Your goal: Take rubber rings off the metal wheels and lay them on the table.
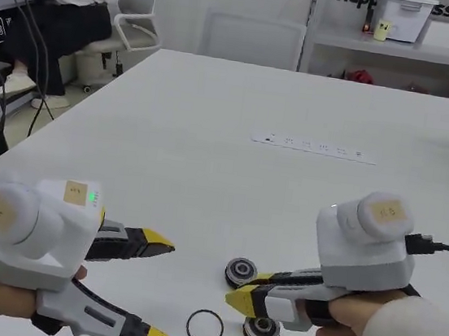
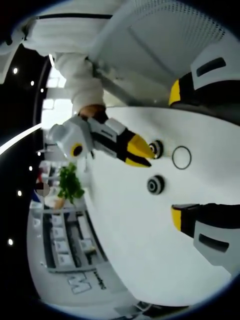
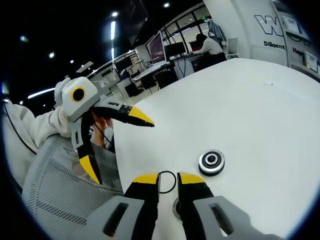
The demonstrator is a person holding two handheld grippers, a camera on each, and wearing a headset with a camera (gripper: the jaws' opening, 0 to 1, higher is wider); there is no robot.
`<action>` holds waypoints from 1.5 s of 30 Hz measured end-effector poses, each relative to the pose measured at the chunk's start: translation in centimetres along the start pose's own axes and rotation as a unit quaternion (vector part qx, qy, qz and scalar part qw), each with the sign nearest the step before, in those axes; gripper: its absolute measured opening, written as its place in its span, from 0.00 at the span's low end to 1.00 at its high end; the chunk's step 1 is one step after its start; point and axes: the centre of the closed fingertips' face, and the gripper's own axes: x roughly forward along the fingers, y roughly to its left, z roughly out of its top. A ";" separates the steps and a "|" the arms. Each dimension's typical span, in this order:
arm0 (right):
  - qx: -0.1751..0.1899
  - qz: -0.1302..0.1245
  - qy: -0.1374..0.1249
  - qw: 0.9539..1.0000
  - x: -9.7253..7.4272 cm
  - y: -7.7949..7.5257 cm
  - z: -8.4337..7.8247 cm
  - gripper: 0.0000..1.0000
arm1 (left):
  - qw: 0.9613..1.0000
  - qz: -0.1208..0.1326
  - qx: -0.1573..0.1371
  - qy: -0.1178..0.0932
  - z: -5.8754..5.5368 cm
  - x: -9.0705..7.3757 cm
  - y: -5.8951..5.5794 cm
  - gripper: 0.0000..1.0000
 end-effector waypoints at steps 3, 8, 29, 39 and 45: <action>-0.007 0.001 -0.007 1.000 -0.6 0.1 0.6 0.13 | 1.000 0.000 0.000 0.000 0.0 0.0 0.0 0.80; -0.016 0.003 -0.019 1.000 -1.5 0.2 1.4 0.15 | 1.000 -0.001 0.000 0.000 0.0 0.0 0.0 0.80; -0.013 -0.006 -0.064 0.998 -5.5 -1.3 2.6 0.20 | 1.000 0.005 -0.006 0.000 -0.1 -0.1 0.2 0.79; 0.010 -0.021 -0.048 0.999 -5.8 -3.0 0.5 0.21 | 1.000 -0.001 -0.004 -0.004 0.2 0.0 -0.1 0.78; 0.019 -0.015 -0.031 0.999 -5.6 -3.2 -0.7 0.21 | 0.999 -0.001 -0.026 -0.044 2.3 -0.3 0.0 0.78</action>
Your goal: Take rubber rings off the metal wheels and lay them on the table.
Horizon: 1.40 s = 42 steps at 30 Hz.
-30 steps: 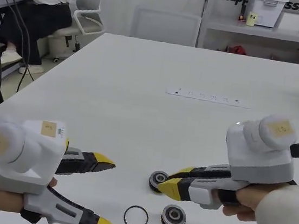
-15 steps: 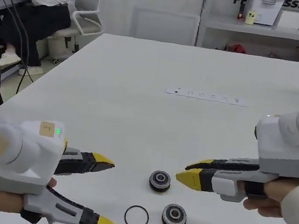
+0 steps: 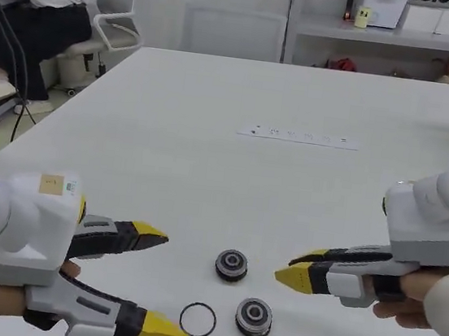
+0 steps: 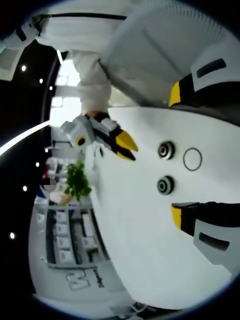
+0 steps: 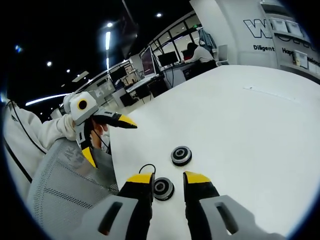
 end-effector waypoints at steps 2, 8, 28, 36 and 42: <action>-0.004 0.007 0.009 1.000 0.2 0.2 -0.5 0.21 | 1.000 0.001 0.000 -0.009 0.7 0.0 0.0 0.78; -0.014 0.019 0.037 0.999 0.7 0.3 -1.9 0.20 | 1.000 0.005 0.007 -0.005 1.5 0.1 -0.1 0.77; -0.056 0.041 0.078 0.995 1.2 0.4 -4.1 0.24 | 0.997 -0.020 0.069 -0.026 6.0 2.1 -1.8 0.69; -0.079 0.039 0.084 0.993 1.6 -0.3 -4.9 0.23 | 0.996 -0.020 0.081 -0.028 6.4 3.9 -1.3 0.68; -0.085 0.042 0.093 0.991 1.7 -0.2 -5.3 0.22 | 0.994 -0.041 0.104 -0.009 6.4 5.6 -2.1 0.67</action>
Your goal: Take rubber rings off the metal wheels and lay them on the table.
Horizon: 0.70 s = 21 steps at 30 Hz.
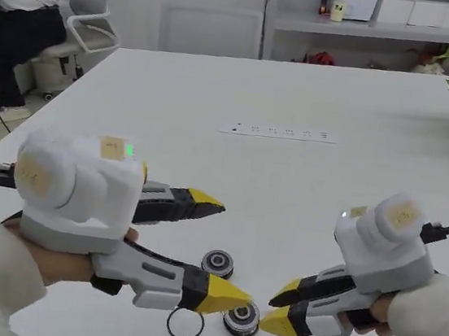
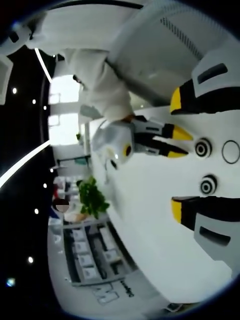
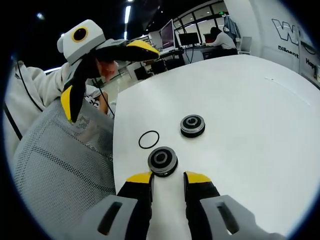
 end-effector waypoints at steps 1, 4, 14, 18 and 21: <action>0.001 0.001 0.000 1.000 0.0 0.0 0.0 0.22 | 1.000 -0.008 0.007 -0.005 0.4 0.3 -0.3 0.67; 0.000 0.000 0.000 1.000 0.0 0.0 0.0 0.21 | 1.000 -0.018 0.013 -0.006 0.6 1.1 -0.4 0.66; -0.008 0.004 -0.002 1.000 0.2 0.2 0.2 0.20 | 1.000 -0.003 -0.008 0.009 -3.3 2.5 0.5 0.59; -0.010 0.005 0.002 1.000 0.4 0.3 0.0 0.20 | 0.999 -0.006 0.000 0.038 -5.4 3.0 0.5 0.56; -0.013 0.005 0.001 1.000 0.4 0.3 0.0 0.20 | 0.999 -0.006 -0.007 0.041 -6.1 3.5 0.4 0.54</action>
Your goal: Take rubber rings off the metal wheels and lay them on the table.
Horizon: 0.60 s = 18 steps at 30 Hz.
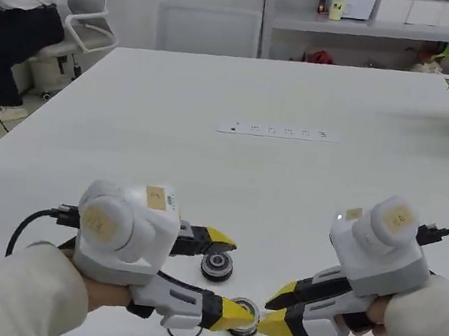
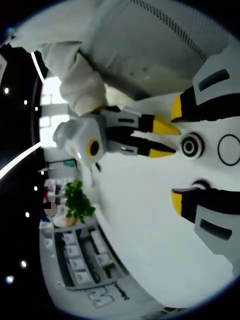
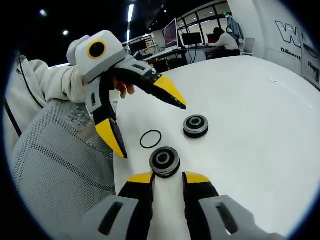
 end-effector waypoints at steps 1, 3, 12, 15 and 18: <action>-0.001 0.000 0.000 1.000 0.0 0.0 0.0 0.20 | 1.000 0.001 -0.001 0.000 -0.1 0.1 0.0 0.53; -0.002 0.001 0.001 1.000 0.0 0.1 0.0 0.20 | 1.000 0.002 -0.001 0.000 -0.2 0.3 0.0 0.51; -0.008 0.006 0.007 1.000 0.3 0.4 -0.2 0.20 | 1.000 -0.004 -0.002 0.019 -1.8 1.2 -1.0 0.42; -0.008 0.010 0.006 1.000 0.3 0.6 -0.2 0.19 | 1.000 -0.004 -0.010 0.022 -2.0 1.3 -0.9 0.38; -0.013 0.008 0.005 1.000 0.4 0.6 0.0 0.19 | 1.000 0.001 -0.016 0.020 -2.1 1.3 -0.8 0.36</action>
